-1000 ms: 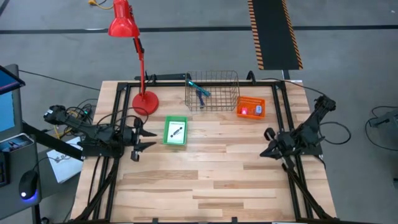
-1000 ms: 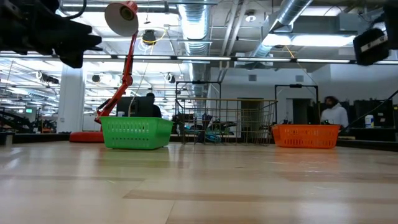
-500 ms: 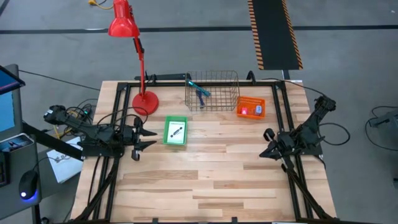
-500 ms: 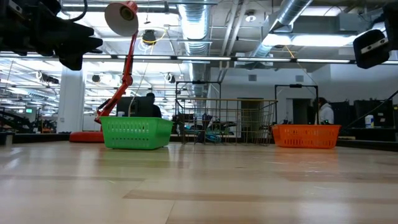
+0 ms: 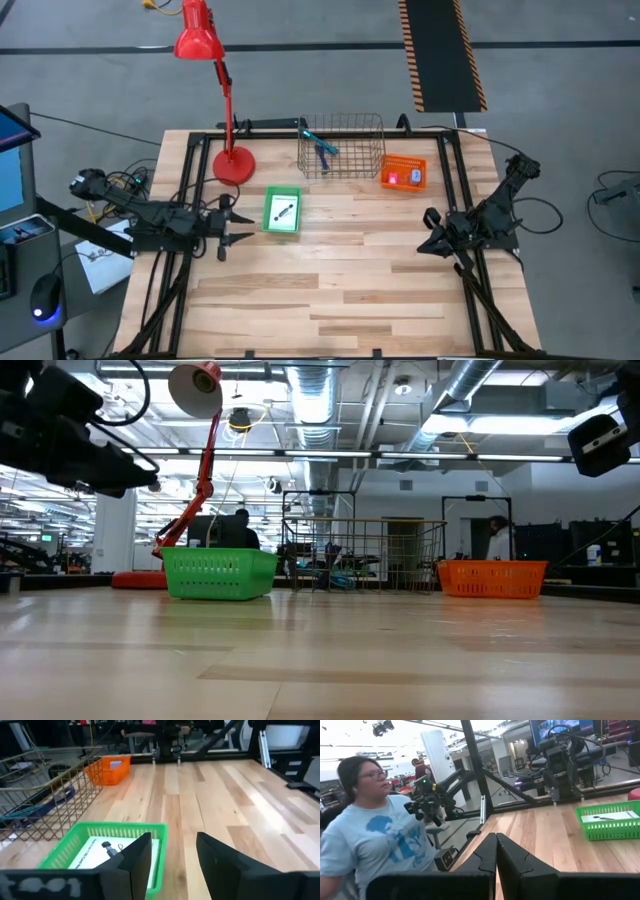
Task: Pick and place items into bin
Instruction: Return to Home Position
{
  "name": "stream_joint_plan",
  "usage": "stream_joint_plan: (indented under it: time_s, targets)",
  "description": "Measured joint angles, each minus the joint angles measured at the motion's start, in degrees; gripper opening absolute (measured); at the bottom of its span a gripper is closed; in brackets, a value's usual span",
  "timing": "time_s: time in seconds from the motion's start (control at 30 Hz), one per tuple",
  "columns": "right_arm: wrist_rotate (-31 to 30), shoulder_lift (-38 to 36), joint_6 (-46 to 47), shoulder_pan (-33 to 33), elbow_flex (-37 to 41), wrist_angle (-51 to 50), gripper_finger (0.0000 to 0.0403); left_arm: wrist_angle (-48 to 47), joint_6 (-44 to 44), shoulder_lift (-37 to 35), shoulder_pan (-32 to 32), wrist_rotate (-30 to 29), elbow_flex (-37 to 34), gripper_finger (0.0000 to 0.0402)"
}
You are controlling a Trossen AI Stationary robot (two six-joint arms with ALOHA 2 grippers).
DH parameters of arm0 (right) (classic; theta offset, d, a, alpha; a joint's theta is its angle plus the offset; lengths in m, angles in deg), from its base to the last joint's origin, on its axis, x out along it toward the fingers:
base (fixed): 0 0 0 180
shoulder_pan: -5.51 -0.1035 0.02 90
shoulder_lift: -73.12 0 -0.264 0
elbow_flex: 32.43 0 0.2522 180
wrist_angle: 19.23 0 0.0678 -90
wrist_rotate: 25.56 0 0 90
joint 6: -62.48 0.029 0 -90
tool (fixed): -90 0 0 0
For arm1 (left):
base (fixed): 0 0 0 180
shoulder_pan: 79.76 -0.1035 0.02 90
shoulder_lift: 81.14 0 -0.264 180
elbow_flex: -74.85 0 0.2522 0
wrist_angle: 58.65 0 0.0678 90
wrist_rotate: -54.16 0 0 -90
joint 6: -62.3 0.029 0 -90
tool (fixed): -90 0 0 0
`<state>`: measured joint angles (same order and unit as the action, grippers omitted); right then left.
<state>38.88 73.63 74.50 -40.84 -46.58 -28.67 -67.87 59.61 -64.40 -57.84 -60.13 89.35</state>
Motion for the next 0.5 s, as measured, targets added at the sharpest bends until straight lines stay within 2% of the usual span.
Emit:
stream_joint_plan:
  time_s: [0.33,0.5]
  targets:
    - [0.0,0.0,0.0,0.0,0.0,-0.4,0.0000,-1.0,0.0,0.4,0.0,0.0,0.3,0.0146]
    - [0.0,0.0,0.0,0.0,0.0,-0.4,0.0000,-1.9,0.0,-3.0,1.7,0.7,0.5,0.0146]
